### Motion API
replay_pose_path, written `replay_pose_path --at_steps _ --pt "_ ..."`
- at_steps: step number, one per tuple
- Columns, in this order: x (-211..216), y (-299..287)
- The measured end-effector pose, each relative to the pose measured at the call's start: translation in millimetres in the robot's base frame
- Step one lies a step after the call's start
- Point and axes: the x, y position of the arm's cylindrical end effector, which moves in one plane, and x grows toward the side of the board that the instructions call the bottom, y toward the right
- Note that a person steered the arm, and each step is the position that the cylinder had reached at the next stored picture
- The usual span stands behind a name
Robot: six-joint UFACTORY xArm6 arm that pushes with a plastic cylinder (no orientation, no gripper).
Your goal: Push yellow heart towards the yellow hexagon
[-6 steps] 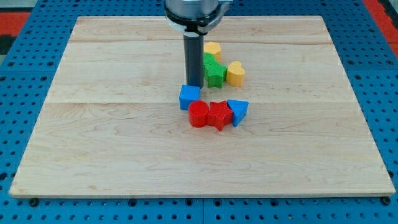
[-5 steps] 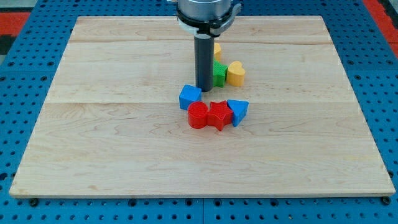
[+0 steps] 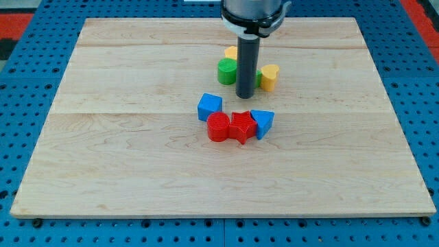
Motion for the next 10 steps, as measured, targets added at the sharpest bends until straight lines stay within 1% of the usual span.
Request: replay_pose_path --at_steps 1,2,5,6,7,8,9,10 --pt "17 57" --pt "-1 79" --pt "-39 34" --pt "-46 31" --pt "-46 32" --pt "-23 76" --pt "-5 64" --pt "-3 41"
